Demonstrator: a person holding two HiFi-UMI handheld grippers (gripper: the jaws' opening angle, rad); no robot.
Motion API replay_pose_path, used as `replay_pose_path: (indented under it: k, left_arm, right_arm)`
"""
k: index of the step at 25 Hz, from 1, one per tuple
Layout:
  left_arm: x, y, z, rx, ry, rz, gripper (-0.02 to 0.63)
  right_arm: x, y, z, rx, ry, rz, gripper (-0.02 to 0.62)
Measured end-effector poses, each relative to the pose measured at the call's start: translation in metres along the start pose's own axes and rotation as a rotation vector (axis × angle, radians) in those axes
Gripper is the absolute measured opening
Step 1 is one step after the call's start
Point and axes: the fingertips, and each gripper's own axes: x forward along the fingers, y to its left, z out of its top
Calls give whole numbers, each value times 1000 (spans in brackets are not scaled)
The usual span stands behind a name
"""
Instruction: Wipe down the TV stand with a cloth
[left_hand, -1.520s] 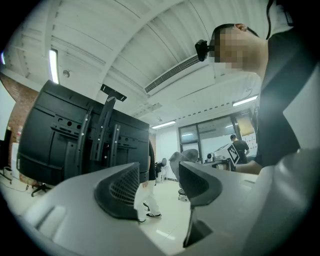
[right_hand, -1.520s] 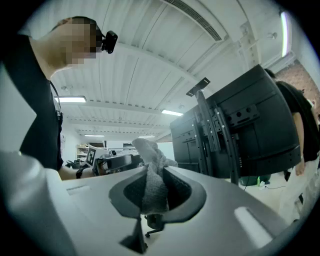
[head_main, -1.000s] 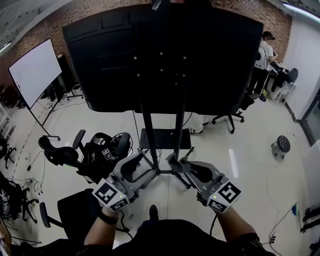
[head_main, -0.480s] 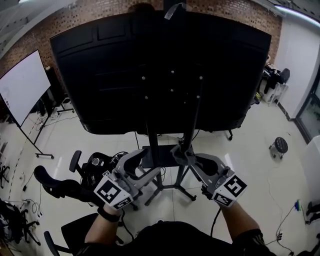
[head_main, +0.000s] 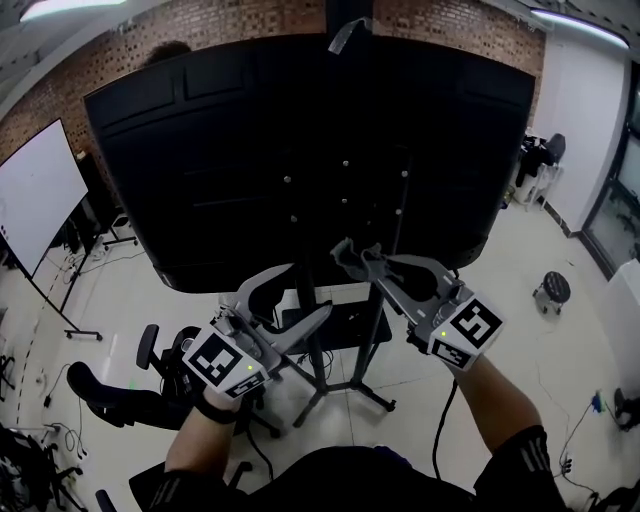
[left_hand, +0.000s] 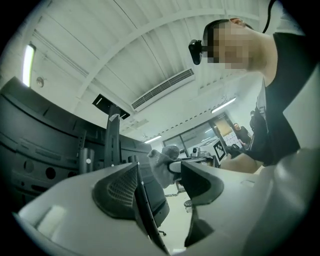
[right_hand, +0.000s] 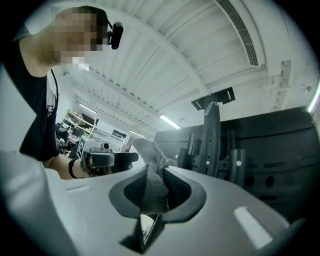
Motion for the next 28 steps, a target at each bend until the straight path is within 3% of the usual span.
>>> replay_pose_path:
  k: [4,10,19,25,28]
  left_arm:
    - [21,14,21,48,-26,-9,299]
    - [55,54,73,34,-96,-4,300]
    - [90,96,126,240,-60,69,302]
    - [116,126,175,300,-78,99,302]
    - [131,142,196,330,-86,110,302]
  right_arm:
    - [18,-31,32,-63,-24,-10,44]
    - [55,-84,103,-212,-44,-11,44]
    - [102,-154,199,-540,-23,-118,44]
    - [138,-192,264,-809,38,-194,44]
    - [152,-208,290,-887,77,-221,44]
